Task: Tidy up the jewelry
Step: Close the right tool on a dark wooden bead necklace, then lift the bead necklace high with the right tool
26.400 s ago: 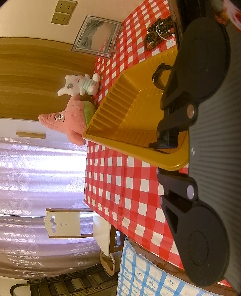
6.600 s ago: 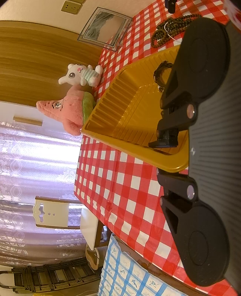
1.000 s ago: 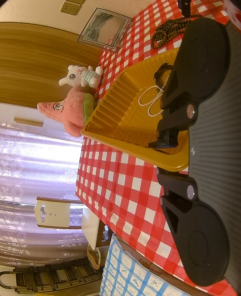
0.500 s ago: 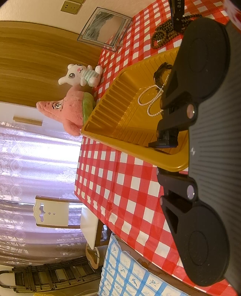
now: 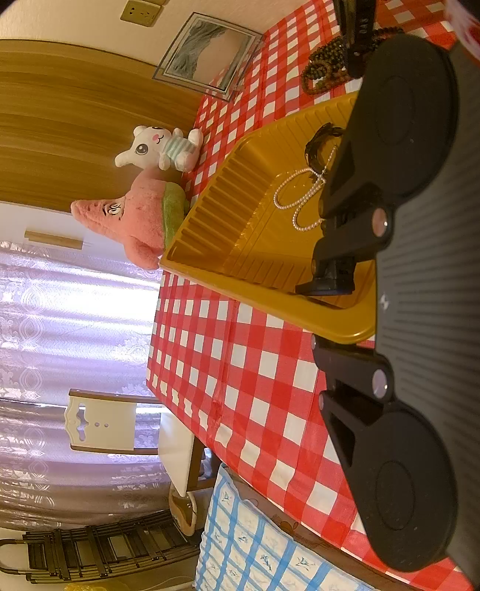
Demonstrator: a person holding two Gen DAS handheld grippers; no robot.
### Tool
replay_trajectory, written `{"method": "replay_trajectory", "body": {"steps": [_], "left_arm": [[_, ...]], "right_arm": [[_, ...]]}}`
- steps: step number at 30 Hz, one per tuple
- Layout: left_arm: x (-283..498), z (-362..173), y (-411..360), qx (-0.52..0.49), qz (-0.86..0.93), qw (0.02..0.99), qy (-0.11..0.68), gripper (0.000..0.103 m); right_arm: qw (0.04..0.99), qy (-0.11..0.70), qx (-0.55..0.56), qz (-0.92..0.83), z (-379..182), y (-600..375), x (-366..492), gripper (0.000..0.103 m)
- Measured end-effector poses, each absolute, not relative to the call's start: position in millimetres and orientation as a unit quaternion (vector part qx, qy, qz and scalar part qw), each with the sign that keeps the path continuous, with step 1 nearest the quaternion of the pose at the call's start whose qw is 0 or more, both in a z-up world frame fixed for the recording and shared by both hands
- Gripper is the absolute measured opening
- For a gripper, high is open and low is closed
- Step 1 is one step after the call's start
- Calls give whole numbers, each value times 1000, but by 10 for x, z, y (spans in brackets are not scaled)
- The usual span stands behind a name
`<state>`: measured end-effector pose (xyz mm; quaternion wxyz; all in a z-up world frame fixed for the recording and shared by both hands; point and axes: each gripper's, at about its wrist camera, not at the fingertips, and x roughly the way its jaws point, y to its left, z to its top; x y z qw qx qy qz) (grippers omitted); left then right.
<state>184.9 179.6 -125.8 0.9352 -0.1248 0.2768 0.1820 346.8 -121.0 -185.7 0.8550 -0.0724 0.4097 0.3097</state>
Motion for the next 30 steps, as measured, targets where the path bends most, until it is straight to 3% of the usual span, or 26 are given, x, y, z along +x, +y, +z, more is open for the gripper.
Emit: {"method": "replay_trajectory", "body": {"steps": [14,24,30], "left_arm": [[1875,-1254,1791,-123,182,935,277,7],[1873,-1252,1793,-125,182,935,277,7],[1857,-1236,1768,-123,181,936,275,7]], "right_arm": [[850,428,-47,303,-1856,-1207,3342,13],[852,426,-55,301,-1846,-1189,3265,7],[862,400,-8,312,-1511,-1372,3180,7]]}}
